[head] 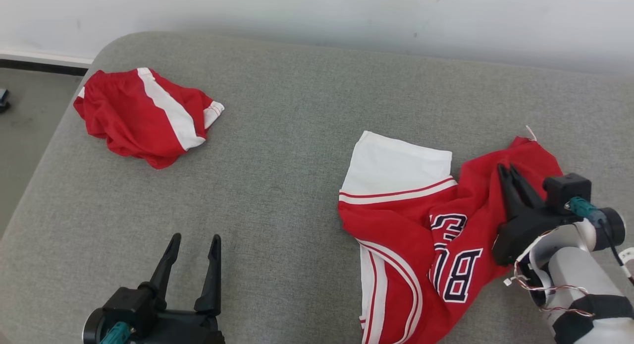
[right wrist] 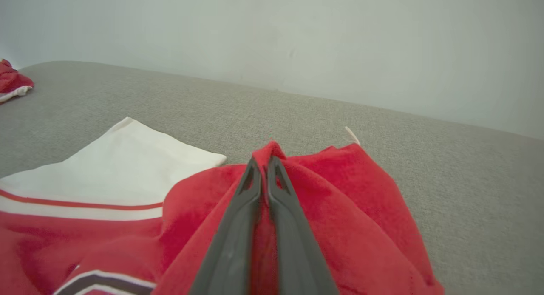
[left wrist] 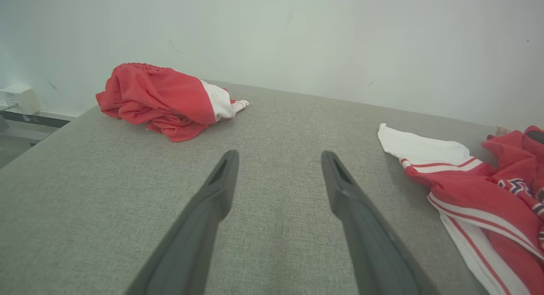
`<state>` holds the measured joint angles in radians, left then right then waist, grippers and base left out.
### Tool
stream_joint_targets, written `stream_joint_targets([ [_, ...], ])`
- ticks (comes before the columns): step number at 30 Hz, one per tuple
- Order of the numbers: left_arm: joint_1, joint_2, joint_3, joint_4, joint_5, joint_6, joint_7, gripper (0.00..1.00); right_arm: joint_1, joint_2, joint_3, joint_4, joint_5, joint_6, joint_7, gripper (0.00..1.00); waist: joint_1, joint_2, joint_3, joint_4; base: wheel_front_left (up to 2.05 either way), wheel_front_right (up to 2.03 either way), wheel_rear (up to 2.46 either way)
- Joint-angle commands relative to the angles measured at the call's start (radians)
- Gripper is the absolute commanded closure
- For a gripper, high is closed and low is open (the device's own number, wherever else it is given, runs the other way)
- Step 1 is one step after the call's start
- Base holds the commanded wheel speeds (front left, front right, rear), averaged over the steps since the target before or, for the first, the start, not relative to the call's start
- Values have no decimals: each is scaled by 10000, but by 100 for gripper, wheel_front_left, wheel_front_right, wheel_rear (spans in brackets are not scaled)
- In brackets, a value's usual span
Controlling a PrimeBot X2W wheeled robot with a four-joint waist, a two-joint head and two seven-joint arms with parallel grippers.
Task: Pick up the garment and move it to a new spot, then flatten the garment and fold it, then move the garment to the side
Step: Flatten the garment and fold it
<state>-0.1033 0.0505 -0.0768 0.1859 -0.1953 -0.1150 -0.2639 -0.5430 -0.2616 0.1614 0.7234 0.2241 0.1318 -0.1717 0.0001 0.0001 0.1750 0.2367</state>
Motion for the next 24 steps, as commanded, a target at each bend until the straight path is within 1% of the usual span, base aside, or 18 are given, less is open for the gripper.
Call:
stream_joint_targets([
  [1, -52, -2, -25, 25, -82, 26, -7, 0, -176, 69, 43, 345, 51, -23, -210, 0, -1, -1, 5, 25, 0, 0, 0],
  [3, 33, 1, -20, 44, -31, 57, -7, 0, -363, 225, 189, 873, 159, -23, -533, 0, -1, -1, -82, -73, 0, 0, 0],
  [5, 90, -2, 8, 36, 18, 64, -7, 0, -439, 243, 329, 1092, 281, -23, -773, 0, -1, -1, -169, -237, 0, 0, 0],
  [8, 193, 3, 59, 41, 96, 57, -7, 0, -276, 241, 347, 823, 663, -23, -935, 0, -1, -1, -349, -515, 0, 0, 0],
  [10, 257, 1, 161, 17, 171, 48, -7, 0, -1, 166, 211, -21, 830, -23, -941, 0, -1, -1, -472, -740, 0, 0, 0],
  [13, 337, 0, 297, -29, 244, 33, -7, 0, 888, 91, -76, -1466, 896, -23, -940, 0, -1, -1, -639, -1076, 0, 0, 0],
  [17, 517, 0, 503, -88, 330, 19, -7, 0, 2131, 188, -532, -3204, 765, -23, -943, 0, -1, -1, -830, -1487, 0, 0, 0],
  [18, 517, 0, 503, -88, 330, 19, -7, 0, 2131, 188, -532, -3204, 765, -23, -943, 0, -1, -1, -830, -1487, 0, 0, 0],
  [24, 713, 1, 733, -190, 386, -7, -7, 0, 3938, 511, -1106, -5108, 517, -23, -930, 0, -1, -1, -984, -1944, 0, 0, 0],
])
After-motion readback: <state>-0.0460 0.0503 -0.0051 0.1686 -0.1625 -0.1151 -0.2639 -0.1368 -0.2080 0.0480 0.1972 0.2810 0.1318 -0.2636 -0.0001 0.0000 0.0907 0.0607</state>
